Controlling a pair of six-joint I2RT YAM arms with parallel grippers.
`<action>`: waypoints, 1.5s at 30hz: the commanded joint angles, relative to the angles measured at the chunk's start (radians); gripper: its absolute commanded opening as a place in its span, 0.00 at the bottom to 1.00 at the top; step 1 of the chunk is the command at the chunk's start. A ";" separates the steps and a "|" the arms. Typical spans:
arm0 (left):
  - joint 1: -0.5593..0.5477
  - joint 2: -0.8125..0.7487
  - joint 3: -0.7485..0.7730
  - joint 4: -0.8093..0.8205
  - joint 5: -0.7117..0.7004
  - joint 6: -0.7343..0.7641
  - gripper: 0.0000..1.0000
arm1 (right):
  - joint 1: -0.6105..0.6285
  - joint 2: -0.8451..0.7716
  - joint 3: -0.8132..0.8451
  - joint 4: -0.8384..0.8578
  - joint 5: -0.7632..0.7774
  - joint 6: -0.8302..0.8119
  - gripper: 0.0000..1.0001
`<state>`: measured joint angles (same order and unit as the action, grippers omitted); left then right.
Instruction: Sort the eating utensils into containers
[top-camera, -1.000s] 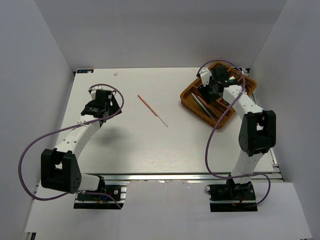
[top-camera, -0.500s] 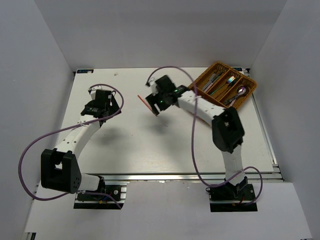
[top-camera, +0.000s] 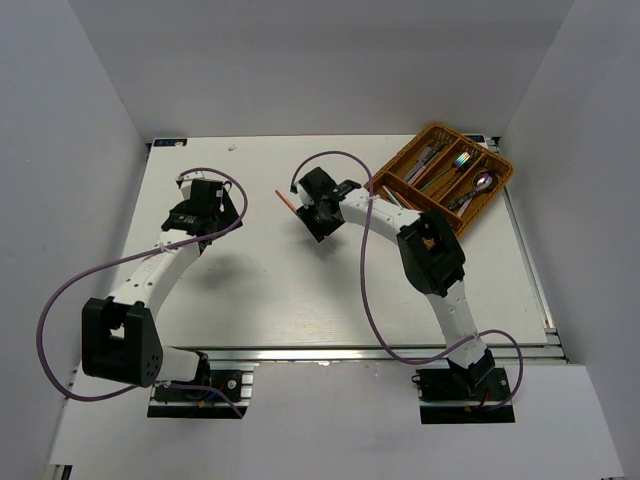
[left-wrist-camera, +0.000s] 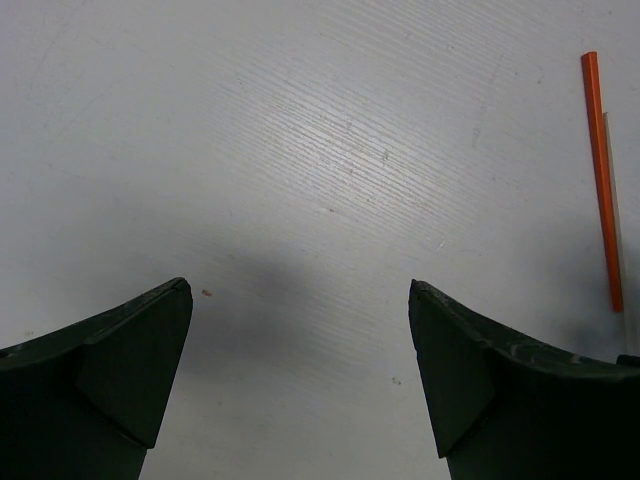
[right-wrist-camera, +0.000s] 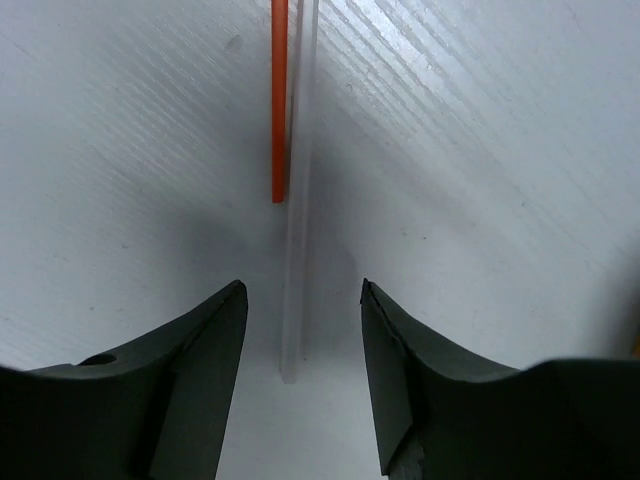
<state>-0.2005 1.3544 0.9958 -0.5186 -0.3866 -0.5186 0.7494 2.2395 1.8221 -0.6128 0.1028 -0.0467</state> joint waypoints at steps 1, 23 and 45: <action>-0.004 -0.017 0.006 0.005 -0.012 0.009 0.98 | 0.007 -0.015 0.003 -0.004 0.026 -0.028 0.51; -0.004 -0.017 0.006 0.002 -0.015 0.009 0.98 | -0.054 0.000 -0.064 -0.041 0.078 0.091 0.00; -0.007 0.006 0.000 0.019 0.054 0.002 0.98 | -0.470 -0.609 -0.480 0.082 -0.008 -0.603 0.00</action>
<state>-0.2005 1.3556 0.9958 -0.5148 -0.3584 -0.5156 0.3370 1.6543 1.4246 -0.6060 0.1268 -0.4885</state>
